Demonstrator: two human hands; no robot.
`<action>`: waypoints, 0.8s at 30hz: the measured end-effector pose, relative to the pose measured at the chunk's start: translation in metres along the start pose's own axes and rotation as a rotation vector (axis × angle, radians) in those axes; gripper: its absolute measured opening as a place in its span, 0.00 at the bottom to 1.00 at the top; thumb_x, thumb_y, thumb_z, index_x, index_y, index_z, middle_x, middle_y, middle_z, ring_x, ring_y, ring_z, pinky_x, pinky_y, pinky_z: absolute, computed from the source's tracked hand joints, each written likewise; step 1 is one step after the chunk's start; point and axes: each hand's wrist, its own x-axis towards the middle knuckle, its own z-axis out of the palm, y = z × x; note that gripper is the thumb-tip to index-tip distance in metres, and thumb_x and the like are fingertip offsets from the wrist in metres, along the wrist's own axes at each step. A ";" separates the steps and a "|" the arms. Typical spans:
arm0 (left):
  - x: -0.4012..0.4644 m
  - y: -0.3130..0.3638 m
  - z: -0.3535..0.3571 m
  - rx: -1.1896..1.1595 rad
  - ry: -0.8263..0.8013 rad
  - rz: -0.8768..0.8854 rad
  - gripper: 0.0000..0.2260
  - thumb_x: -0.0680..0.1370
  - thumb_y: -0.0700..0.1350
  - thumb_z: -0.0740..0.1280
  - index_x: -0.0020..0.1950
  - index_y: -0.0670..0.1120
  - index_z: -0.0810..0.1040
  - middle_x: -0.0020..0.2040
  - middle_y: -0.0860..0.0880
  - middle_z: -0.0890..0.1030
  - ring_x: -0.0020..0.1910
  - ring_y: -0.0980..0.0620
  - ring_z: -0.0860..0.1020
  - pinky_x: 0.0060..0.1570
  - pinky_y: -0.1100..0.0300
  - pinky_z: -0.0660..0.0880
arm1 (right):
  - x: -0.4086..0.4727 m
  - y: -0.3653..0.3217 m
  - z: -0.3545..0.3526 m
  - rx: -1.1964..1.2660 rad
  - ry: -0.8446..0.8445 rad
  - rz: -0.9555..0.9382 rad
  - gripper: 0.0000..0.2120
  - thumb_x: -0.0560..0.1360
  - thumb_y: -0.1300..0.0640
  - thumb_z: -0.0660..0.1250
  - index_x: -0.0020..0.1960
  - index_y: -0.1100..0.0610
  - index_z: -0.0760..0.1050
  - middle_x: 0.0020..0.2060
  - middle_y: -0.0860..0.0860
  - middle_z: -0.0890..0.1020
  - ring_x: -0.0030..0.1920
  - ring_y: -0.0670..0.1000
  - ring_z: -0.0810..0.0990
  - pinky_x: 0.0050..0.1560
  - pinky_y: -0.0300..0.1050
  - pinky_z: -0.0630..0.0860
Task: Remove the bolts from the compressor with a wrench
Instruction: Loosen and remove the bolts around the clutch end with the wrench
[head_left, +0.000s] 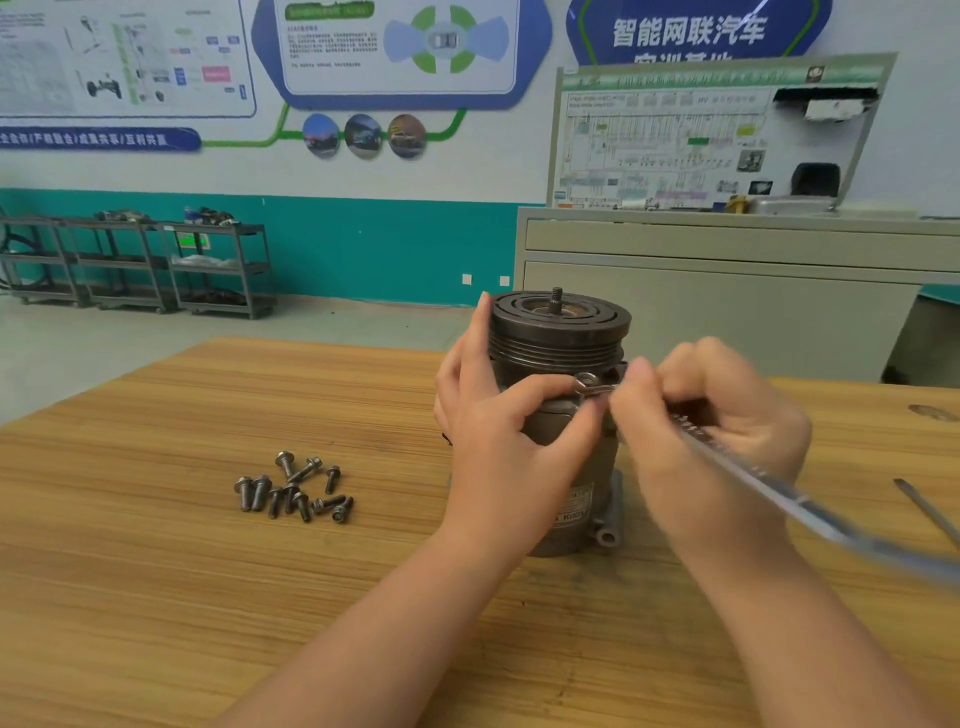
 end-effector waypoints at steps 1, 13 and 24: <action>0.000 -0.003 0.000 0.013 0.028 0.035 0.06 0.71 0.53 0.74 0.44 0.53 0.86 0.79 0.53 0.55 0.73 0.57 0.53 0.72 0.43 0.57 | 0.003 0.003 -0.003 0.071 -0.005 0.043 0.18 0.73 0.59 0.68 0.29 0.47 0.65 0.23 0.50 0.67 0.25 0.49 0.65 0.27 0.41 0.64; 0.004 -0.003 0.002 0.023 0.083 0.065 0.05 0.70 0.48 0.77 0.37 0.48 0.85 0.79 0.52 0.57 0.77 0.54 0.52 0.72 0.46 0.55 | 0.028 0.006 -0.009 0.617 -0.229 0.528 0.12 0.68 0.58 0.74 0.29 0.49 0.75 0.26 0.53 0.81 0.23 0.47 0.76 0.23 0.35 0.70; 0.000 -0.001 0.002 0.047 0.061 0.023 0.08 0.71 0.54 0.74 0.40 0.50 0.83 0.77 0.57 0.55 0.73 0.61 0.52 0.73 0.45 0.53 | 0.024 0.002 -0.014 0.585 0.191 0.484 0.22 0.77 0.66 0.65 0.28 0.50 0.66 0.21 0.49 0.74 0.21 0.45 0.71 0.22 0.33 0.63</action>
